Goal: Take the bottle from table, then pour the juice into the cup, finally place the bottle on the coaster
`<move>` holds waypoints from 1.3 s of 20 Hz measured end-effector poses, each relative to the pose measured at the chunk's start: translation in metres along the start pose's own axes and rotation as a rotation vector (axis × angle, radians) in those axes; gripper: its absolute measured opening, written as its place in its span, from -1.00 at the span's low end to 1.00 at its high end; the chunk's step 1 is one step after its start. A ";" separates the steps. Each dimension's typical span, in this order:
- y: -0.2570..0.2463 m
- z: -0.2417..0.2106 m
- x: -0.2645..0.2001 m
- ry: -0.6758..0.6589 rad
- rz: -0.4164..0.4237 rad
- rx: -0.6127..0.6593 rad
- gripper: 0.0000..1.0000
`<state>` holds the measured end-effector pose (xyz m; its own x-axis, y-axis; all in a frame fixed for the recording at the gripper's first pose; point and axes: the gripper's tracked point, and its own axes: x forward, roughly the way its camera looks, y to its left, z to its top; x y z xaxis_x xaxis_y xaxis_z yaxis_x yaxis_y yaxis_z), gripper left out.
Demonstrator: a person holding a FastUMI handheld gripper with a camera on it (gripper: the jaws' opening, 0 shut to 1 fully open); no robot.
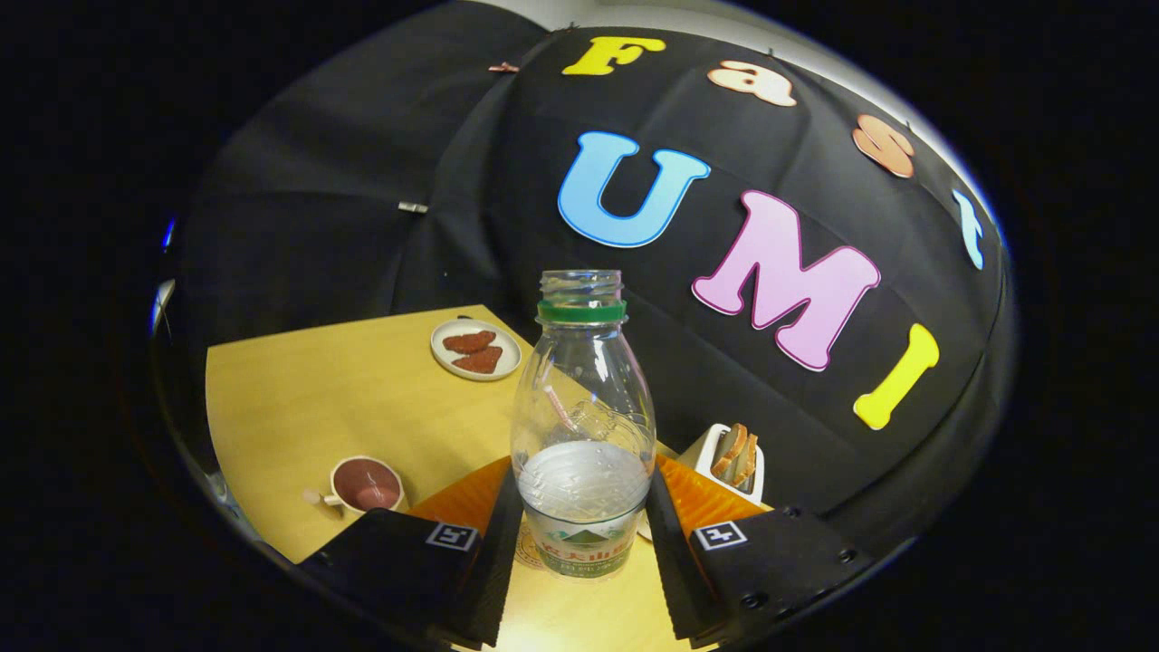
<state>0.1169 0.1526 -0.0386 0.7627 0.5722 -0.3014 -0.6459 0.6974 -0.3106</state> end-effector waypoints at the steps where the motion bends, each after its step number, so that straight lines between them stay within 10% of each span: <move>1: 0.000 -0.006 0.007 -0.018 0.006 0.049 0.43; 11: 0.000 -0.080 0.071 -0.079 0.003 0.371 0.42; 26: -0.005 -0.129 0.089 -0.104 -0.028 0.402 0.46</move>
<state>0.1837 0.1446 -0.1805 0.7925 0.5766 -0.1989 -0.5762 0.8146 0.0655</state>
